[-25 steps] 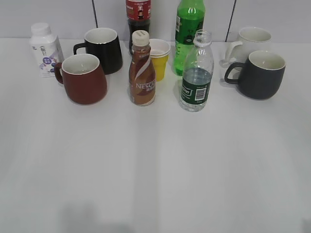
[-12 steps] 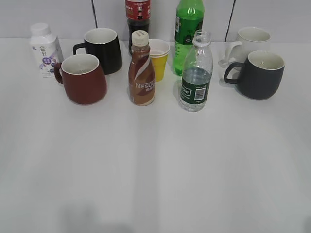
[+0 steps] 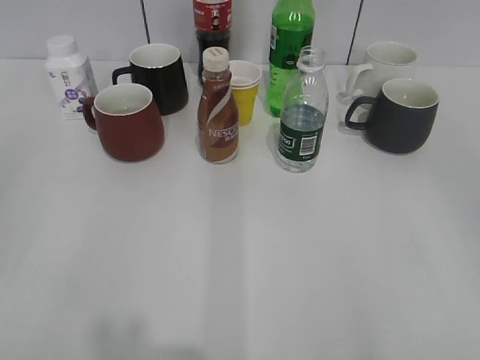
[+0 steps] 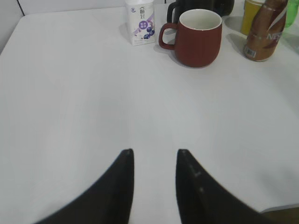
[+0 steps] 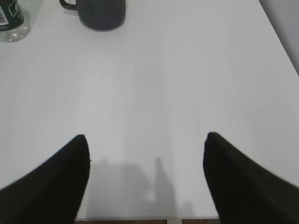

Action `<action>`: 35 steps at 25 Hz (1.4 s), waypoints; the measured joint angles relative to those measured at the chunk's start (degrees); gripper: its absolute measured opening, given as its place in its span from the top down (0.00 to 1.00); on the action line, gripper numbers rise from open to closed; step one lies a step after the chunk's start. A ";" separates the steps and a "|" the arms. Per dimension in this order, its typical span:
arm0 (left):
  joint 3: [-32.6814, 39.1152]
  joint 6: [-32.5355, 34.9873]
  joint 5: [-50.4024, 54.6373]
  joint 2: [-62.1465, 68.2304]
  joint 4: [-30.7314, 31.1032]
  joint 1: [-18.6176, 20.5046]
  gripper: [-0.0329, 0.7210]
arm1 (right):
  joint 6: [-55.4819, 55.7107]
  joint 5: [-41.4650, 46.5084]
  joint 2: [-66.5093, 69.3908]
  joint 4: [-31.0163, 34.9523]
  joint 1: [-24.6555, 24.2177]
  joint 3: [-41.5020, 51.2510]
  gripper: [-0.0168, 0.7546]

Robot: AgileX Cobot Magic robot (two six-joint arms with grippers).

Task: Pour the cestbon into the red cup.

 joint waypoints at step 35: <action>0.00 0.00 0.00 0.00 0.13 -0.10 0.64 | 0.00 0.00 -0.97 0.17 0.00 0.04 0.24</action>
